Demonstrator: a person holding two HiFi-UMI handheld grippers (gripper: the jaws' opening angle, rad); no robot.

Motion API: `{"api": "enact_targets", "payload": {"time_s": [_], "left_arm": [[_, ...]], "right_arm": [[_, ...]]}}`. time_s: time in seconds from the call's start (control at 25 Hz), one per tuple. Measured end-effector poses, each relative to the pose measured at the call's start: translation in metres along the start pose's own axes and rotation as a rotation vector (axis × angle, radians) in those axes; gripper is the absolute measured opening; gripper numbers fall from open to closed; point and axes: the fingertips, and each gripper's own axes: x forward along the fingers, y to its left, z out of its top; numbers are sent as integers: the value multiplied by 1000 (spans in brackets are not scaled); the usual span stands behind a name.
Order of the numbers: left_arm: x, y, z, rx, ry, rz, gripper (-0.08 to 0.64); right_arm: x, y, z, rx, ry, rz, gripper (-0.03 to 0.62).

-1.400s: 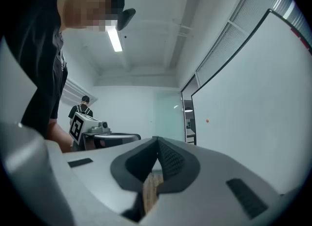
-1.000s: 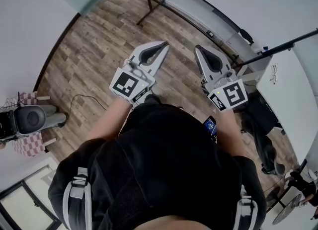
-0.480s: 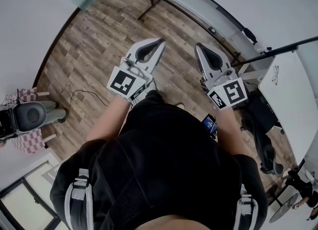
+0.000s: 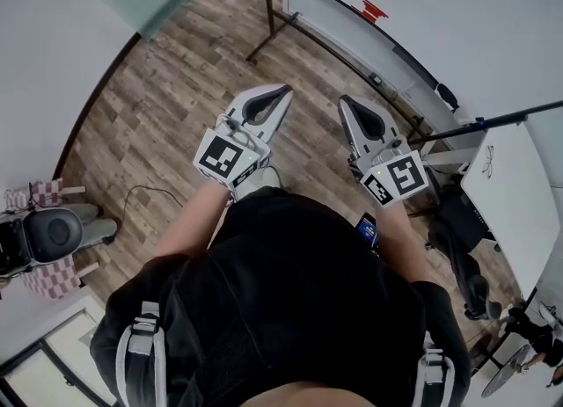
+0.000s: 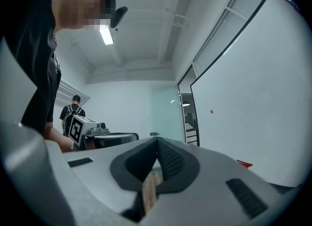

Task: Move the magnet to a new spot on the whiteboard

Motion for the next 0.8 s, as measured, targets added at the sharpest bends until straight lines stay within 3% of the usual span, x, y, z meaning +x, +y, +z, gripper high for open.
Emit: {"api": "enact_targets", "payload": {"time_s": [0.48, 0.8], "left_arm": [[-18, 116, 1, -27, -26, -32, 5], [-20, 163, 0, -44, -54, 4, 5]], "right_arm": [[119, 10, 1, -40, 41, -45, -5], [161, 6, 10, -80, 49, -35, -5]]}}
